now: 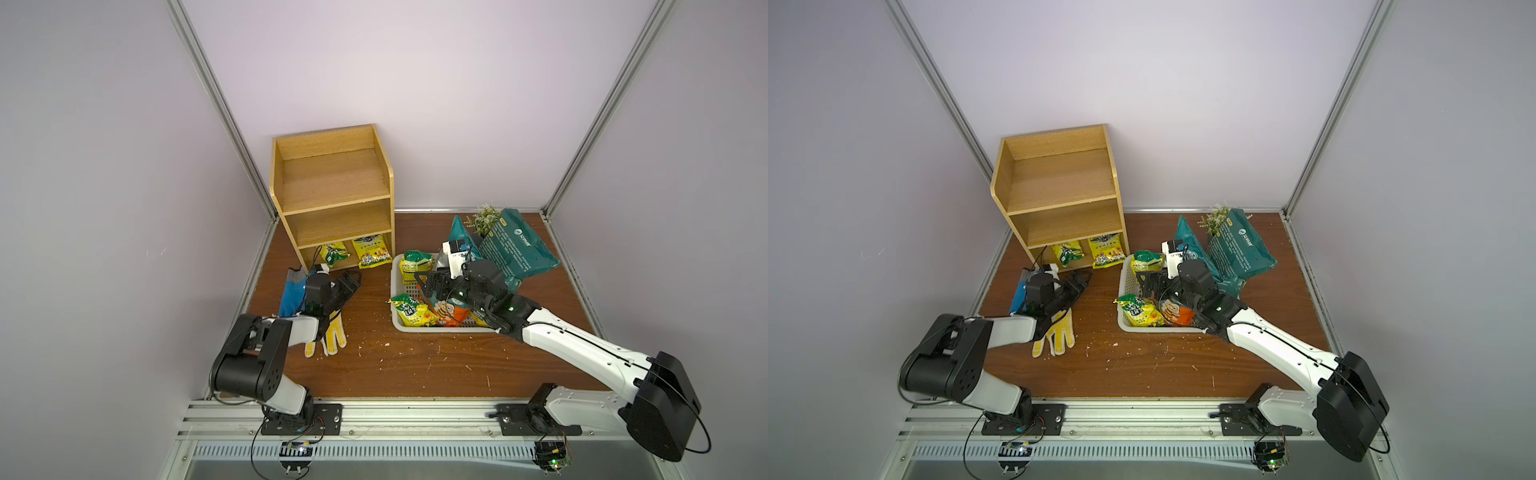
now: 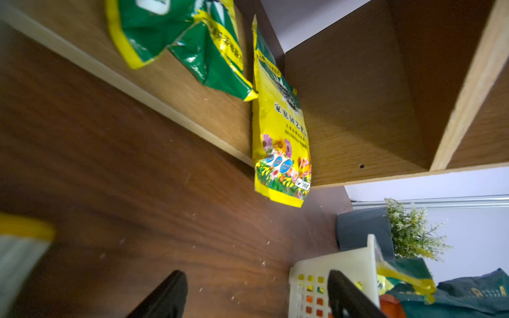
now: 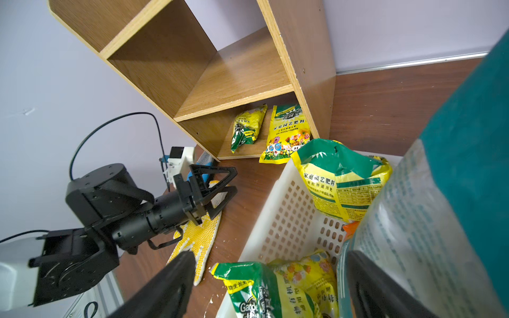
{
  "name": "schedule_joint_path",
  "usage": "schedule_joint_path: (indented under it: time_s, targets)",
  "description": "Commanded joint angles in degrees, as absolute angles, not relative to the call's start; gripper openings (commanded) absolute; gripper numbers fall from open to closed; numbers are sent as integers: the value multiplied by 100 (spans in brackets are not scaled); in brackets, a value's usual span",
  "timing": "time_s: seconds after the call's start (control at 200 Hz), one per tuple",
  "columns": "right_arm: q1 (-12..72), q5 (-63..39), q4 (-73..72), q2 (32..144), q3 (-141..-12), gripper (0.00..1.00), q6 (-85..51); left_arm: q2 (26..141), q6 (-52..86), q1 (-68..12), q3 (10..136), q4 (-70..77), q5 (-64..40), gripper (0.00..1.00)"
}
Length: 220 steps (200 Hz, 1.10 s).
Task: Take down the fertilizer bag from the shelf
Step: Pick up the fertilizer bag from the shelf.
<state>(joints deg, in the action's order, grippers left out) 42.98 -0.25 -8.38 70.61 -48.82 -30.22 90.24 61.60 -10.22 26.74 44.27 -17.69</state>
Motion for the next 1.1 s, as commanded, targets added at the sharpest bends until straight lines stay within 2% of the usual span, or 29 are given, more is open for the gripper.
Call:
schedule_joint_path:
  time_s: [0.0,0.225,0.45,0.681,0.811,0.906,0.996,1.096]
  targets:
    - [4272,95,-961,6935,-4857,92,-2925,9374,6152,-1293,2939,5018,-1548,80]
    - [4273,224,-897,6865,-4808,92,-2791,10130,6354,-1311,3306,5185,-1300,75]
    - [4276,309,-683,6786,-4875,92,-2597,10853,6303,-1325,3921,5271,-1353,54]
    - [4263,560,-481,6541,-4840,92,-2406,11153,6120,-1324,4313,5269,-1296,46]
    - [4259,616,-460,6460,-4803,92,-2357,11406,6129,-1320,4579,5271,-1454,30]
    - [4258,641,-417,6451,-4814,92,-2317,11543,6135,-1322,4714,5269,-1579,0]
    - [4254,738,-439,6436,-4803,99,-2239,11459,6179,-1319,4653,5265,-1630,0]
    - [4238,1396,-434,6377,-4763,99,-2799,11089,6078,-1319,4424,5258,-1609,0]
